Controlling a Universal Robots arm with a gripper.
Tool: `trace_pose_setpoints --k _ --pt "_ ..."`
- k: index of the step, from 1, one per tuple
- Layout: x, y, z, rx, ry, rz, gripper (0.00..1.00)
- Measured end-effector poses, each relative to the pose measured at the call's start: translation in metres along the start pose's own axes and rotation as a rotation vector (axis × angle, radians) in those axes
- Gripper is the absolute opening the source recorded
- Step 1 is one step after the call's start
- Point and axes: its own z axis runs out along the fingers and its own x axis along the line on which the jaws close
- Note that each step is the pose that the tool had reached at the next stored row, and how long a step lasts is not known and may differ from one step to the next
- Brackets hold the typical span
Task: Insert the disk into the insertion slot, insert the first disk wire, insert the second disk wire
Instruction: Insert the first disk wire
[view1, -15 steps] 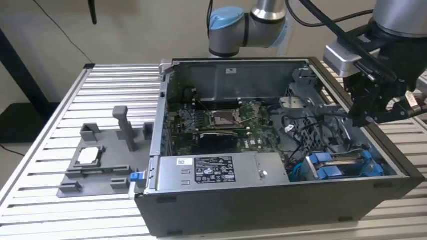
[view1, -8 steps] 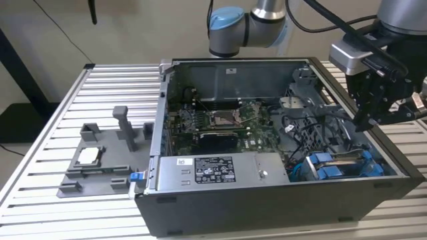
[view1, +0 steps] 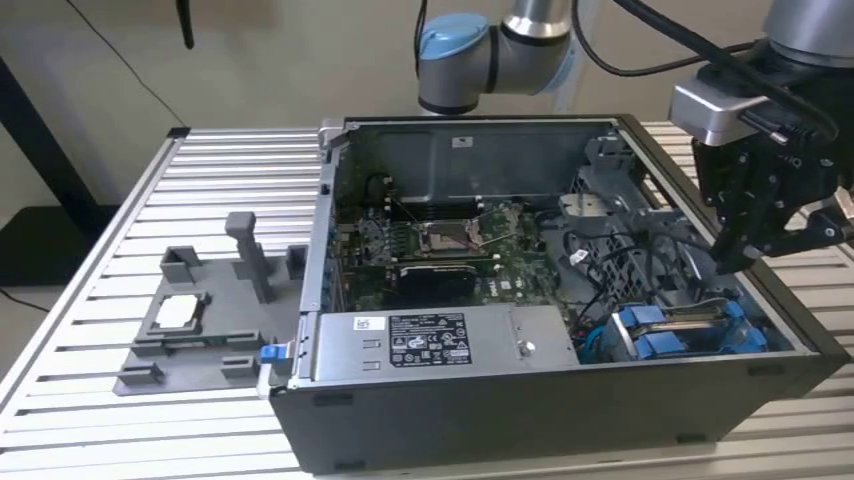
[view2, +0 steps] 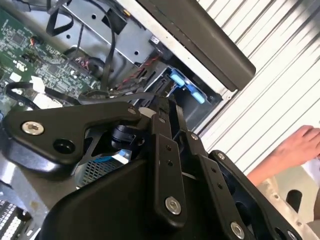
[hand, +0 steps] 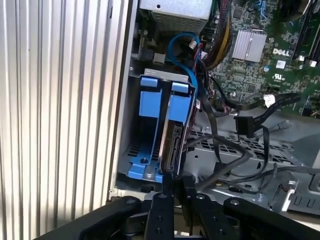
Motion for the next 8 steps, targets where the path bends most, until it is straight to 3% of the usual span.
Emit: trace_pose_setpoints --k 4,6,8 --pt "-0.0018 -0.0027 0.0020 -0.0362 -0.0060 0.000 0.19" --pt "-0.0026 -0.0034 0.0030 -0.0482 -0.0082 0.001 0.19" --pt "-0.0029 -0.0038 0.0035 -0.0546 -0.0110 0.003 0.19"
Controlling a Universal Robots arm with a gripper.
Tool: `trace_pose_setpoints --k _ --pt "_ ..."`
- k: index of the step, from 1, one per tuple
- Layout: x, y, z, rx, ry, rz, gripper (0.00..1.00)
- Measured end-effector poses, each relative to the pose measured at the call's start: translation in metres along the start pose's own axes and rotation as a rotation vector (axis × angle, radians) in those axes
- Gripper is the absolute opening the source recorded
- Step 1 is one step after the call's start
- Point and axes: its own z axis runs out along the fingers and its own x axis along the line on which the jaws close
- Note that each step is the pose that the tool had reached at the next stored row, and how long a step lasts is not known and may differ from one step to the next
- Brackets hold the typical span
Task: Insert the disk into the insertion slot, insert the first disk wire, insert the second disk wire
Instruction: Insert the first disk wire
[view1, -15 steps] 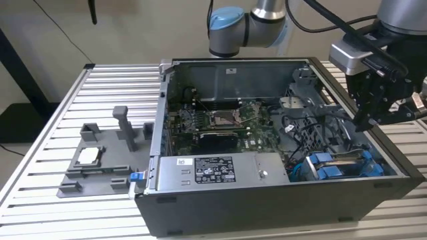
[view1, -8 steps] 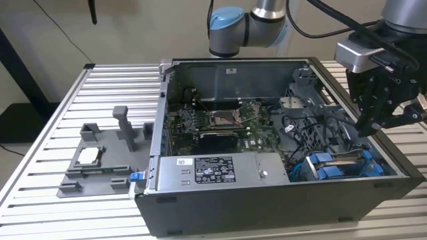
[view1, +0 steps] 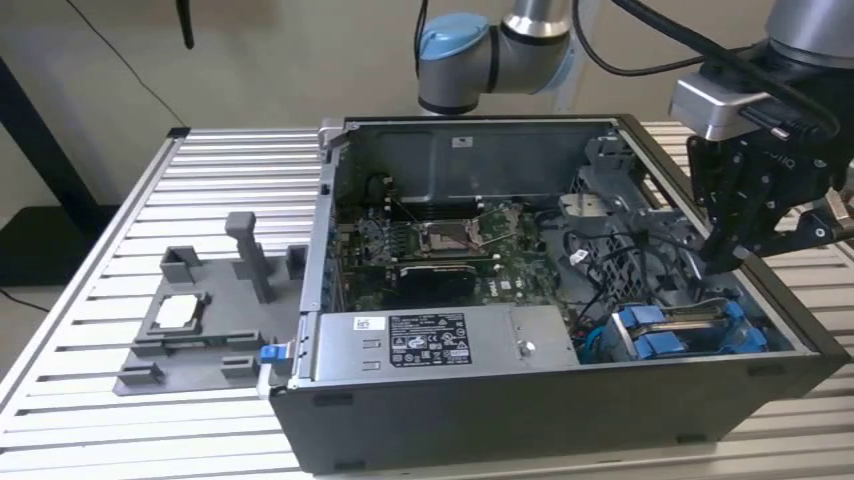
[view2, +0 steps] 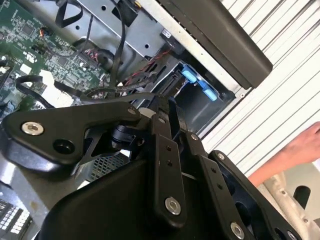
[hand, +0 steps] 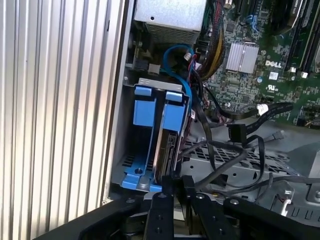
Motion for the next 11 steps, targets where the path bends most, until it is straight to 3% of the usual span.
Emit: trace_pose_setpoints --k 5,7,11 --pt "-0.0008 -0.0005 0.0015 -0.0078 -0.0186 0.007 0.19" --pt "-0.0007 -0.0018 0.0031 -0.0108 -0.0233 0.008 0.19" --pt "0.0006 -0.0099 0.0066 -0.0337 -0.0263 0.008 0.19"
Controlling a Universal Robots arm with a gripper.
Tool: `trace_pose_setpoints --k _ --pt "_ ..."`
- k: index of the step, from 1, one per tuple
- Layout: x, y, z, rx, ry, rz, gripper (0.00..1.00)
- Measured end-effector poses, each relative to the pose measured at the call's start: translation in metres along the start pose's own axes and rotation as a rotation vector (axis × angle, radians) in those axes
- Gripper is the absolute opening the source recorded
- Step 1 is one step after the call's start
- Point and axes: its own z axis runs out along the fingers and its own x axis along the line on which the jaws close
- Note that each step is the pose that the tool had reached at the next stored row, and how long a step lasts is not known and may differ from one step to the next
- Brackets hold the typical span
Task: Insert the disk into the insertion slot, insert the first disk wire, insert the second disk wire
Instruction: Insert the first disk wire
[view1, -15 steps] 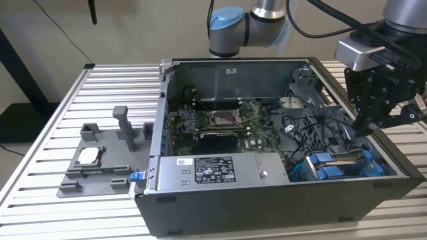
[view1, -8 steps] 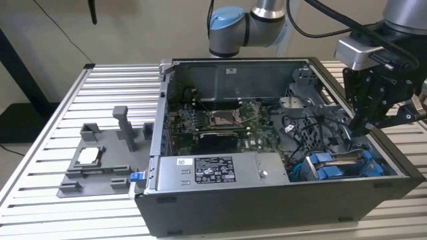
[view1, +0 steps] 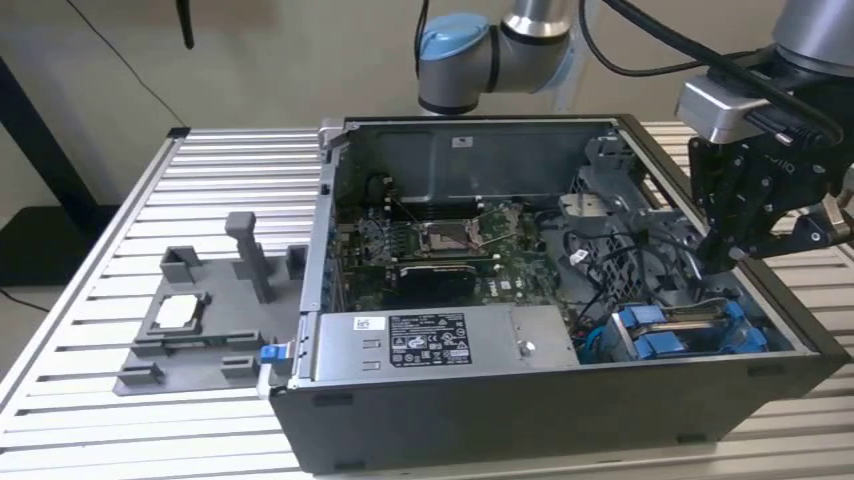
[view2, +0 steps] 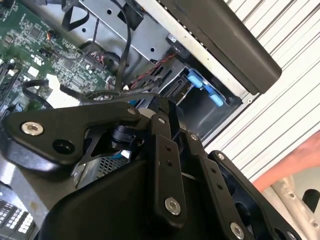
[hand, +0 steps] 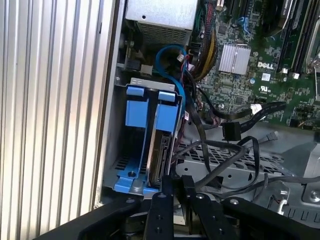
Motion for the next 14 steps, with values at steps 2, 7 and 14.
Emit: trace_pose_setpoints --k 2,7,14 --pt "0.0007 -0.0049 0.0012 -0.0178 -0.0029 0.000 0.19" --pt "0.0024 -0.0154 0.0061 -0.0641 -0.0089 0.024 0.19" --pt "0.0032 -0.0149 0.0120 -0.0667 -0.0066 0.061 0.19"
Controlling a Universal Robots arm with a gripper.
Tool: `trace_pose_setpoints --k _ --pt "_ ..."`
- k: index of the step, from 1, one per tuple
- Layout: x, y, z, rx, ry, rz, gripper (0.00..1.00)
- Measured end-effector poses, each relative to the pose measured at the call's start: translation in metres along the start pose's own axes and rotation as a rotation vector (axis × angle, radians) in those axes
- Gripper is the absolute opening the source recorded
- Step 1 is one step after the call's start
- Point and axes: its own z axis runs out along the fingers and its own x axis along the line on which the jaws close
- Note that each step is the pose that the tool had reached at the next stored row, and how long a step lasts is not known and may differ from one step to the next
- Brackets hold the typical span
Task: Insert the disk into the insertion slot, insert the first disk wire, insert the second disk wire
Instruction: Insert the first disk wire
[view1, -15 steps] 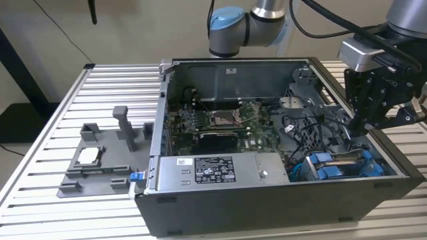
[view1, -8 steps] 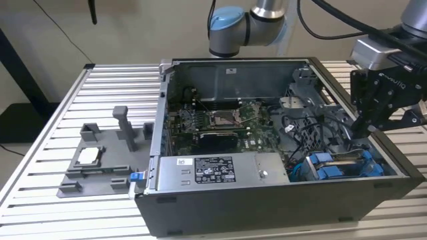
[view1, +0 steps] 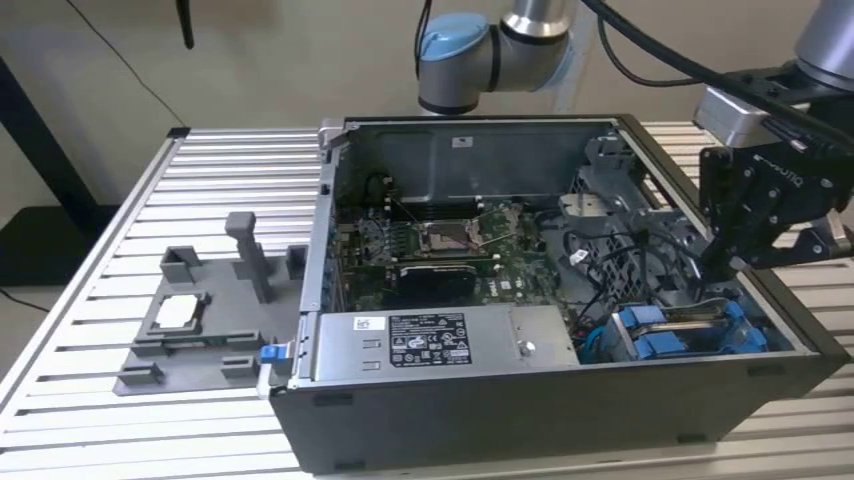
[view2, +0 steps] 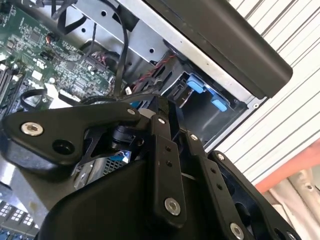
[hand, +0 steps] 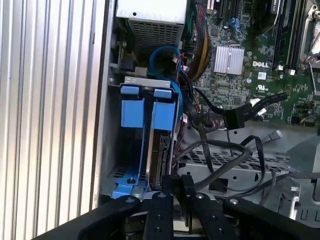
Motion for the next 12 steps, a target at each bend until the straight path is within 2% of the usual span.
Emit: trace_pose_setpoints --k 4,12 --pt "0.0036 0.0003 0.0017 0.0000 -0.0005 0.000 0.19" --pt "0.0037 0.0004 0.0030 0.0000 -0.0001 0.000 0.19"
